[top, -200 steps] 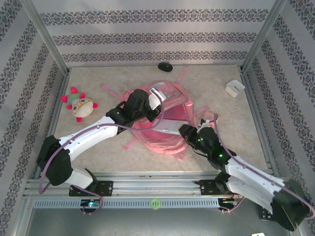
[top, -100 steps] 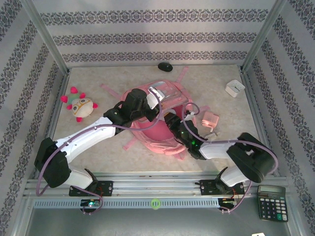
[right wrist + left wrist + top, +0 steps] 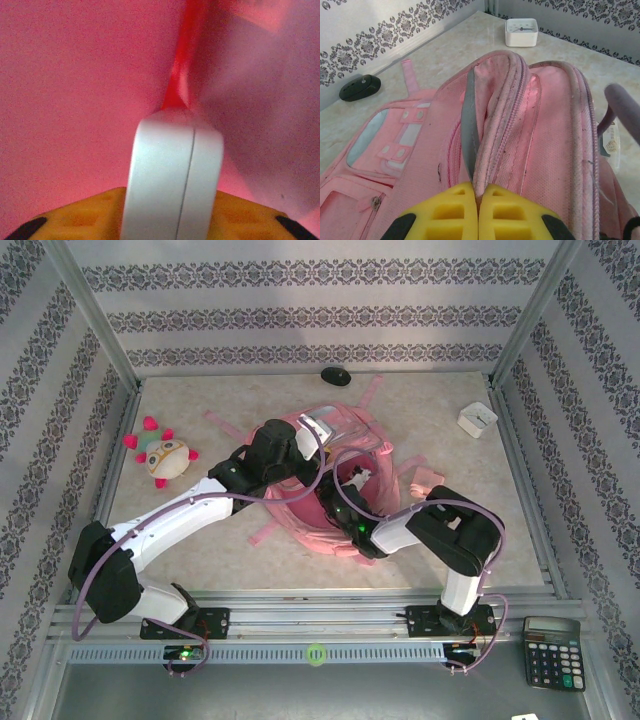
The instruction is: Pack books, pencil case, and school supplies into a backpack
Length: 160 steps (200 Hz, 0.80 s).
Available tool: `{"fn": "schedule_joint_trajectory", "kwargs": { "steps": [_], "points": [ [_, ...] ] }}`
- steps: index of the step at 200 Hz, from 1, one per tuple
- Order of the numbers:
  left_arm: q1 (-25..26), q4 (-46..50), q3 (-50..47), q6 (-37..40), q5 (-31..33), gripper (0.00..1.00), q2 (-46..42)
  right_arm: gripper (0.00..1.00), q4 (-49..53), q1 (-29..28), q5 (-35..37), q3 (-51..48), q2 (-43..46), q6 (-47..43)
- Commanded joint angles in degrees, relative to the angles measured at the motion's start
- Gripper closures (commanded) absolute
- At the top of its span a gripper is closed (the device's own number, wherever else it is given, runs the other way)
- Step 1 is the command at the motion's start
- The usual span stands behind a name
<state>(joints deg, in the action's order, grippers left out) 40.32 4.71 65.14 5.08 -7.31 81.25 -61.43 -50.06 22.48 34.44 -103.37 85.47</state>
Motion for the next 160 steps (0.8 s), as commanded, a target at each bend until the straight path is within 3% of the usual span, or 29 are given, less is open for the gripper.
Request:
{"fn": "schedule_joint_trajectory", "kwargs": {
  "steps": [1,26,103,121,141,160],
  "points": [
    [-0.7,-6.9,4.2,-0.9,-2.1,1.0,-4.0,0.55,3.2,-1.3,-1.5,-1.0,2.0,3.0],
    [-1.1,-7.1,3.4,-0.8,-1.9,1.0,-4.4,0.48,7.6,-1.1,-7.9,-3.2,5.2,3.4],
    [-3.1,-6.2,2.5,-0.3,-2.1,1.0,-5.0,0.42,18.4,1.2,-34.0,-5.1,13.3,0.1],
    [-3.4,-6.2,2.4,-0.2,-2.3,1.0,-4.8,0.45,28.3,1.7,-37.0,-3.8,16.8,-4.6],
    [-3.5,-6.3,2.4,-0.3,-2.5,1.0,-4.7,0.6,39.2,3.1,-36.3,-2.3,21.1,-10.5],
    [-3.6,-6.4,2.3,-0.5,-2.9,1.0,-4.7,0.67,42.9,5.3,-35.3,-2.3,23.6,-13.2]
  ]
}}
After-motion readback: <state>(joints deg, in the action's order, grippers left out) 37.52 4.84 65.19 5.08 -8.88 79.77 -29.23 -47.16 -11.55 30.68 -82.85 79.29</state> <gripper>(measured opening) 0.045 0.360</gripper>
